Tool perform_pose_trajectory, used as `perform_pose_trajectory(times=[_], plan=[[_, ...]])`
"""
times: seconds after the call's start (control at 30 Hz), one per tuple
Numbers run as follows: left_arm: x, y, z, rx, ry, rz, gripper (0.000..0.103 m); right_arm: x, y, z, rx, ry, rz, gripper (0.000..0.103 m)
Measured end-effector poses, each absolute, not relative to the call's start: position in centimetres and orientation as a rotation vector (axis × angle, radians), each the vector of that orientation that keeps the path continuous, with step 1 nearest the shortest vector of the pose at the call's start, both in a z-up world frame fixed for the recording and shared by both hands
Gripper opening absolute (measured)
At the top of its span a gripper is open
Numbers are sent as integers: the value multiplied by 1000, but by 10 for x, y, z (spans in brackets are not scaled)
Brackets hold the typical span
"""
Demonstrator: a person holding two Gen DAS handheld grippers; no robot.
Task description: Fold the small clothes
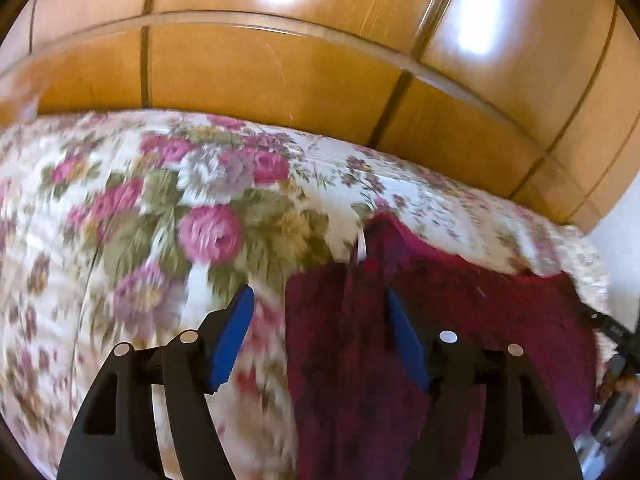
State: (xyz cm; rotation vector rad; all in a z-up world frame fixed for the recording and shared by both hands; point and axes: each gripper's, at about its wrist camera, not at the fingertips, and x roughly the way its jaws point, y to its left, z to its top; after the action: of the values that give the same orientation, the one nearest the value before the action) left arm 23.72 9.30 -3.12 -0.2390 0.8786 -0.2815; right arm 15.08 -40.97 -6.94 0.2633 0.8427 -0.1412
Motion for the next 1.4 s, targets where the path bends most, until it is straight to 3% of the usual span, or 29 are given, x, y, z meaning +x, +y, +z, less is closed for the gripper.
perform_pose_trajectory(times=[0.13, 0.3, 0.4, 0.47, 0.5, 0.53, 0.6, 0.73, 1.17, 1.3, 1.4], plan=[[183, 117, -41, -328, 892, -375, 66, 94, -424, -78, 385, 859, -54, 78], [127, 135, -56, -466, 909, -431, 74, 27, -426, -99, 505, 883, 37, 84], [104, 130, -69, -493, 938, -463, 74, 7, -417, -117, 522, 925, 49, 84], [96, 121, -75, -479, 946, -473, 70, 1, -410, -120, 489, 919, 35, 73], [96, 118, -76, -479, 945, -482, 47, 0, -406, -119, 488, 917, 47, 51], [97, 116, -79, -495, 958, -515, 35, 0, -404, -117, 495, 920, 44, 42], [98, 115, -79, -517, 968, -515, 21, -2, -399, -110, 458, 912, 36, 26], [91, 116, -65, -479, 947, -516, 14, -14, -399, -90, 453, 877, 45, 20], [9, 135, -59, -464, 1016, -552, 17, -88, -394, -91, 428, 978, 54, 20], [11, 148, -50, -504, 974, -546, 17, -85, -398, -75, 404, 926, 24, 37], [32, 154, -43, -517, 944, -528, 17, -71, -389, -55, 352, 862, 21, 43]])
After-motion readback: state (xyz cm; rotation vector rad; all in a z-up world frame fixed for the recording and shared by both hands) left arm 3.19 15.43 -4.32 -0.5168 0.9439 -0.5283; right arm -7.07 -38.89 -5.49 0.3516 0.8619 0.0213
